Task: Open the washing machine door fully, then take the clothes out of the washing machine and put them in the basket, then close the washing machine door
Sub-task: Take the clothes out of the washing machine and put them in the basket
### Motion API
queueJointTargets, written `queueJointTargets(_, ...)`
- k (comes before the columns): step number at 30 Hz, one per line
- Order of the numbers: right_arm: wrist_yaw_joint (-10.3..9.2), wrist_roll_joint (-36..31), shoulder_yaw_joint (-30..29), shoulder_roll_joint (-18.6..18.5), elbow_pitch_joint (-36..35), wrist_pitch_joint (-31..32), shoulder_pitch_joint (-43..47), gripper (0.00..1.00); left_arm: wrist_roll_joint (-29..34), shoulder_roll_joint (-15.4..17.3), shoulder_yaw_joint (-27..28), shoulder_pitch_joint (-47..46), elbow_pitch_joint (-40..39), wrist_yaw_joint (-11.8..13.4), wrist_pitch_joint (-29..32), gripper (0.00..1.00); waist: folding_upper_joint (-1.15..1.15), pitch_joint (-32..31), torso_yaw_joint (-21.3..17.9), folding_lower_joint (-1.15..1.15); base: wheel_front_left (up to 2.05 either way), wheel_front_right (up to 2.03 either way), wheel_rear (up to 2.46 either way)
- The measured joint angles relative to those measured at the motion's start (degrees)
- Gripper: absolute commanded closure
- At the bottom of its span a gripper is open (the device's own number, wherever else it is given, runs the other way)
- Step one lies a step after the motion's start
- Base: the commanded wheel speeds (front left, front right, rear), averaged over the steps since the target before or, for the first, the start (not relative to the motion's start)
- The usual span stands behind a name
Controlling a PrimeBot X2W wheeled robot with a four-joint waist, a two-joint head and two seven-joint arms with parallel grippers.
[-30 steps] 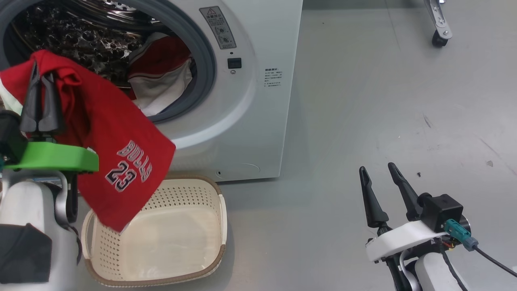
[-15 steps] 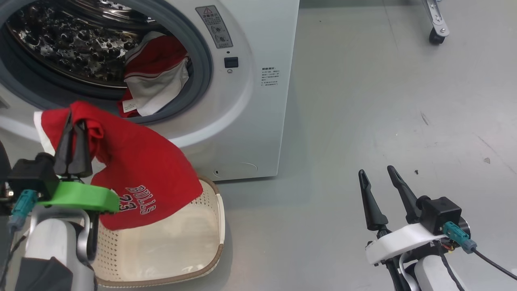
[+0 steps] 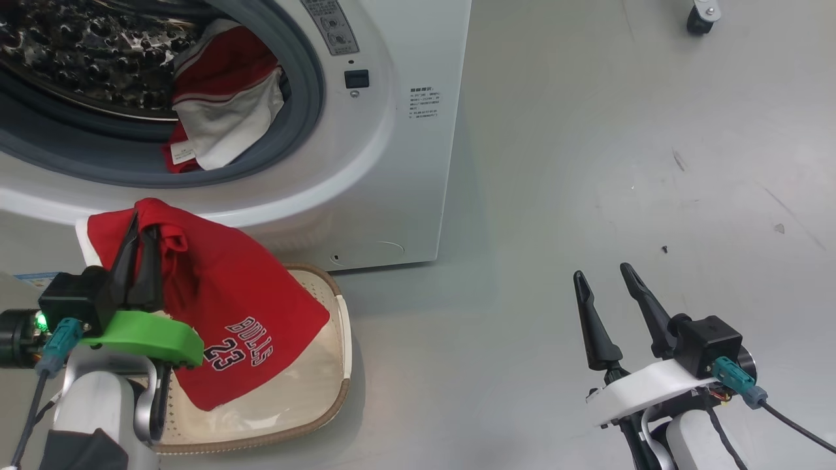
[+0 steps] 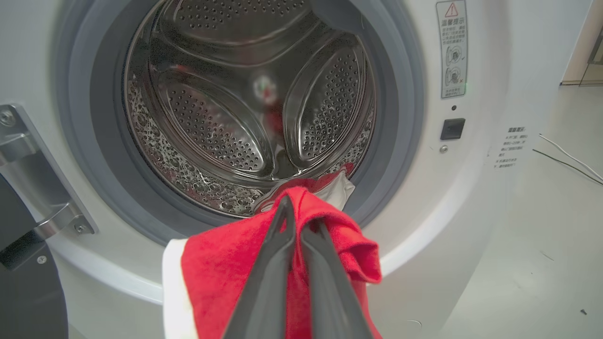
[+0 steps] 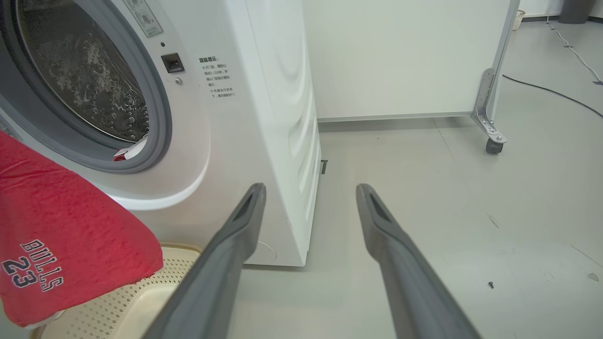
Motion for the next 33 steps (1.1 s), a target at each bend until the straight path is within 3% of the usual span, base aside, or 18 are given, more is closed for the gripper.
queueJointTargets(20, 0.27, 0.0, 1.5, 0.0, -1.8, 0.0, -3.9, 0.0, 2.1, 2.3, -1.1, -0.5, 9.7, 0.1, 6.0, 1.0, 0.0, 9.8, -3.8, 0.0, 0.0, 0.0, 0.0)
queueJointTargets(33, 0.32, 0.5, 2.1, 0.0, -2.5, 0.0, -6.0, 0.0, 3.1, 4.4, -1.2, -6.2, 14.7, 0.5, 7.6, 1.0, 0.0, 15.4, -6.2, 0.0, 0.0, 0.0, 0.0)
